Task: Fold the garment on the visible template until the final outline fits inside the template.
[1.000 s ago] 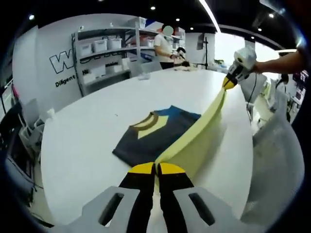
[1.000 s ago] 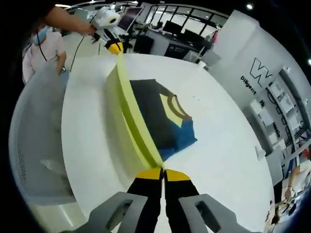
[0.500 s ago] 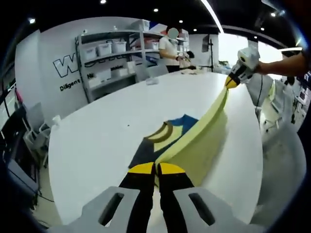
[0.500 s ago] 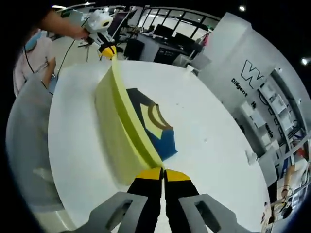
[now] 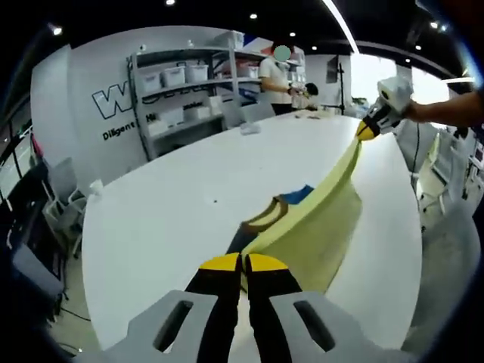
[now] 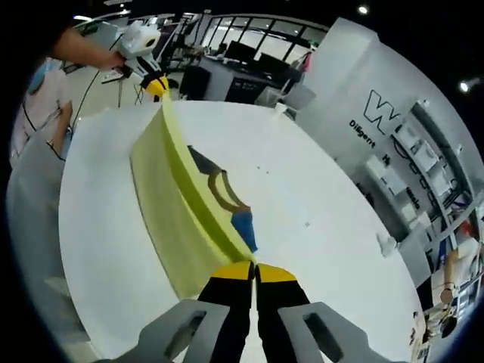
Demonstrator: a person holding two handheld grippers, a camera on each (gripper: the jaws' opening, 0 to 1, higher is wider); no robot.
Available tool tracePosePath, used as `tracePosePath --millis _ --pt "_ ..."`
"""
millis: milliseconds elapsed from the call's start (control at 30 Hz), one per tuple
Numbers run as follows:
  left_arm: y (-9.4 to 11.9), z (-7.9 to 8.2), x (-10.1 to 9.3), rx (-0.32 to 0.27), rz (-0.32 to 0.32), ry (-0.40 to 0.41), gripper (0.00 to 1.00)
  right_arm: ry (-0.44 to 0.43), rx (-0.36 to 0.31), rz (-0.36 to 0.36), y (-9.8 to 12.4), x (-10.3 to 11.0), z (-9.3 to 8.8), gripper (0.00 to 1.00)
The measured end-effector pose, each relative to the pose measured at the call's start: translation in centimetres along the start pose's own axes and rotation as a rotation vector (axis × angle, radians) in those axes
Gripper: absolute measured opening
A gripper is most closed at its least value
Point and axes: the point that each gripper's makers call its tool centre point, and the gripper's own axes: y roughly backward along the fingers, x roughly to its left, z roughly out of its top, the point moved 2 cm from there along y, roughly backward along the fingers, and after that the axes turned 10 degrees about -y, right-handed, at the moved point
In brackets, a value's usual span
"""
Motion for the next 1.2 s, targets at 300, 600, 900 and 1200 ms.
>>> tracePosePath --millis 300,600,900,1200 --pt "-2.4 -0.5 1.4 0.035 0.023 0.010 0.03 -0.046 0.006 -0.001 -2.5 -1.3 0.0 0.00" --pt "-4.5 -2.0 3.1 0.078 0.052 0.040 0.03 -0.081 0.020 0.020 -5.9 -2.4 0.0 0.00" --pt "-7.8 -3.6 4.4 0.131 0.057 0.032 0.03 -0.153 0.050 0.037 -8.8 -3.0 -0.9 0.00" --pt "-10.0 -5.3 4.4 0.169 0.056 0.041 0.03 -0.196 0.098 0.052 -11.8 -3.3 -2.5 0.00"
